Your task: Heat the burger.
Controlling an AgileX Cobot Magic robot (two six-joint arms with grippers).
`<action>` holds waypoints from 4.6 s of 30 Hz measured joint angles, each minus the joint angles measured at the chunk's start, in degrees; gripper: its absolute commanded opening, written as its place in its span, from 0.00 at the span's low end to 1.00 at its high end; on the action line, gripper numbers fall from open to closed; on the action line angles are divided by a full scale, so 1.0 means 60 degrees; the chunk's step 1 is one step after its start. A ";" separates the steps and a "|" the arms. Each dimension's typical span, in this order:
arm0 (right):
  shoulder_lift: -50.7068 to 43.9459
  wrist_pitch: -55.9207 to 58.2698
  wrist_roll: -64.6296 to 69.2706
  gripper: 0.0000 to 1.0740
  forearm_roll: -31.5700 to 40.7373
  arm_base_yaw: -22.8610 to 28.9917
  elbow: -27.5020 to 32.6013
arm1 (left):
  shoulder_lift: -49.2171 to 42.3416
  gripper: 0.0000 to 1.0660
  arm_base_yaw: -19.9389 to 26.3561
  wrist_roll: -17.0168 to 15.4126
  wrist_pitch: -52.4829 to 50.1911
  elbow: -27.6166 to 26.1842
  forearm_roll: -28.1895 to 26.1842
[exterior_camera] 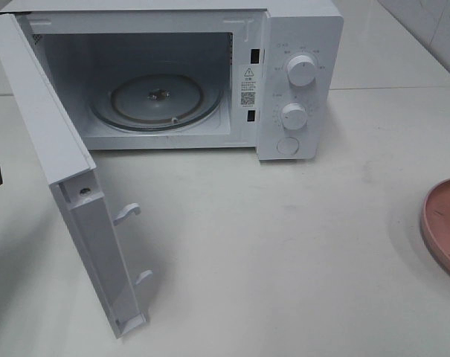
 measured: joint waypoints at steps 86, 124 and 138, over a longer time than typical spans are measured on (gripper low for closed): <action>0.0000 0.0000 0.0000 0.71 0.0000 0.0000 0.0000 | 0.3342 0.95 -0.6589 0.4679 0.8146 -0.7611 -0.7850; 0.0000 0.0000 0.0000 0.71 0.0000 0.0000 0.0000 | -0.0859 0.94 0.0124 0.2636 1.8812 -0.7563 -0.4364; 0.0000 0.0000 0.0000 0.71 0.0000 0.0000 0.0000 | -0.4880 0.94 0.1117 0.2387 1.8822 -0.4975 -0.4316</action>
